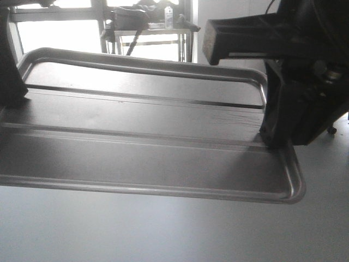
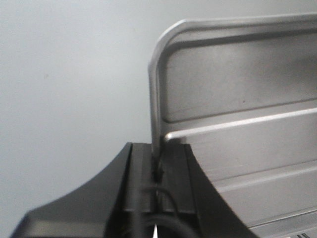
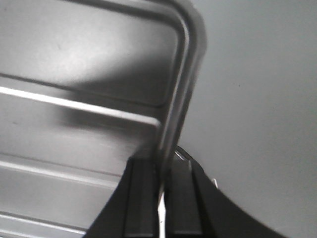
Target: Grab silver tray and stack on right shelf
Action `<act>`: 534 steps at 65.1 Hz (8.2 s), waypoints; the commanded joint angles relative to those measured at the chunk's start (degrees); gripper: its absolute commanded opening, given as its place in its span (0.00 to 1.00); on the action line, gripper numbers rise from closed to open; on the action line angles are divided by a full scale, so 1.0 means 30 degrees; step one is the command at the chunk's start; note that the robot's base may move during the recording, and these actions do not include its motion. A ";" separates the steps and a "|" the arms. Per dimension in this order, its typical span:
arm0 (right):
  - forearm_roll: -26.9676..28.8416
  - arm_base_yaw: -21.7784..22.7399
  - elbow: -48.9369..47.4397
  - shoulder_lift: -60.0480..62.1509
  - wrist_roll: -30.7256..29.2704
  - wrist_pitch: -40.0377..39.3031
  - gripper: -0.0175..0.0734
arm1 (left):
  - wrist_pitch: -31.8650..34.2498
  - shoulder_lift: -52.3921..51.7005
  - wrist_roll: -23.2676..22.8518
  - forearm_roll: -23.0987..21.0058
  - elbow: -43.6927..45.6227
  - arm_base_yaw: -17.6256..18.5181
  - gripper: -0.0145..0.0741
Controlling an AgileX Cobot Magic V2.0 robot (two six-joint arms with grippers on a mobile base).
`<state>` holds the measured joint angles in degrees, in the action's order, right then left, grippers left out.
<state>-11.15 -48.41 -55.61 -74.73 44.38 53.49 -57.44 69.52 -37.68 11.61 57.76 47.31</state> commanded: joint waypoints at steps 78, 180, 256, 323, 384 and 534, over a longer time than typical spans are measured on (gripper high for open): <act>-0.0717 -0.0034 -0.0505 0.0628 -0.0480 -0.0764 0.25 | 0.0422 -0.0329 0.0441 0.0203 0.0545 0.0207 0.06; -0.0717 -0.0033 -0.0505 0.0628 -0.0480 -0.0552 0.25 | 0.0422 -0.0329 0.0441 0.0294 0.0545 0.0207 0.06; -0.0717 -0.0033 -0.0505 0.0628 -0.0480 -0.0572 0.25 | 0.0422 -0.0329 0.0441 0.0294 0.0545 0.0207 0.06; -0.0717 -0.0033 -0.0540 0.0628 -0.0544 -0.1790 0.25 | 0.1362 -0.0329 0.0572 0.0429 0.0545 0.0207 0.06; -0.1837 0.5987 -0.4758 -0.3875 -0.3455 -0.2163 0.25 | 0.3523 0.8250 0.1806 0.1939 0.5540 -0.2811 0.06; -0.2197 0.6026 0.9163 1.1637 -0.7098 -1.2059 0.25 | 1.6249 -1.3624 0.4595 0.2490 -1.2114 -0.3244 0.06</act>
<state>-16.14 -30.77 -27.92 -44.73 23.67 22.86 -13.48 32.35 -23.80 18.36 19.95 37.59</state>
